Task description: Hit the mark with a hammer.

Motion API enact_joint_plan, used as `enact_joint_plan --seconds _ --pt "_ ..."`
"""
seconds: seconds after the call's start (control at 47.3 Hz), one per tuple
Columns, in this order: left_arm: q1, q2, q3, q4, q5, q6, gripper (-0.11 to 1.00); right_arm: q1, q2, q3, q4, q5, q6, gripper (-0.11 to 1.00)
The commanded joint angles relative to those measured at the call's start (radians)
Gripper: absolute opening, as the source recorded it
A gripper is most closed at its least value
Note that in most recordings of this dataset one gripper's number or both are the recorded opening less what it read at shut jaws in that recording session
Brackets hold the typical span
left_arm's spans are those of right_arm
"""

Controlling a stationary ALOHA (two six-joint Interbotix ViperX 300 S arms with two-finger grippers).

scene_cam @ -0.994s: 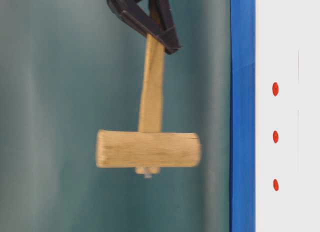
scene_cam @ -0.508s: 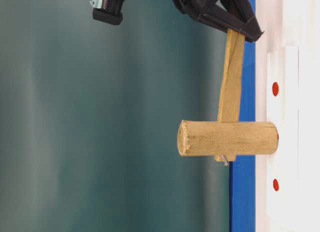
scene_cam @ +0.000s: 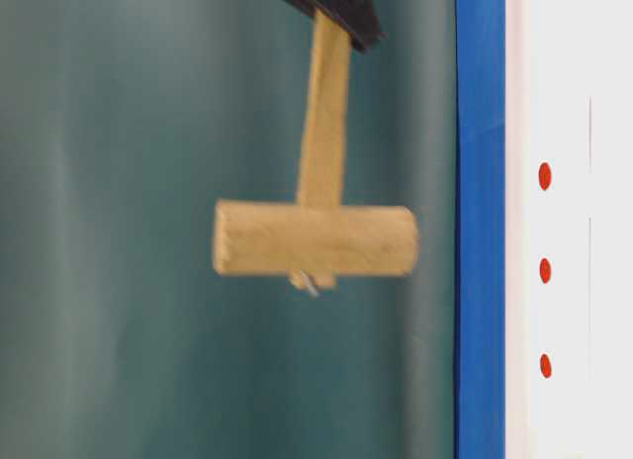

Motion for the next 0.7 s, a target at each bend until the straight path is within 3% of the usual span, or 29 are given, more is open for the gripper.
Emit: enact_joint_plan --seconds 0.0,0.19,0.402,0.55,0.677 --pt "0.003 0.005 -0.011 0.000 -0.005 -0.002 0.90 0.000 -0.081 0.009 -0.003 -0.005 0.000 0.02" --pt "0.003 0.005 -0.011 -0.002 -0.005 -0.002 0.90 0.002 -0.152 0.038 -0.003 -0.002 -0.003 0.02" --pt "0.003 0.006 -0.011 0.000 -0.008 -0.002 0.90 0.002 -0.130 0.040 -0.003 -0.002 -0.008 0.02" --pt "0.003 0.006 -0.011 -0.002 -0.008 -0.002 0.90 0.000 -0.057 0.058 0.000 -0.003 -0.008 0.02" --pt "0.003 0.006 -0.009 -0.002 -0.008 -0.003 0.90 0.000 0.092 0.067 0.026 0.028 0.012 0.02"
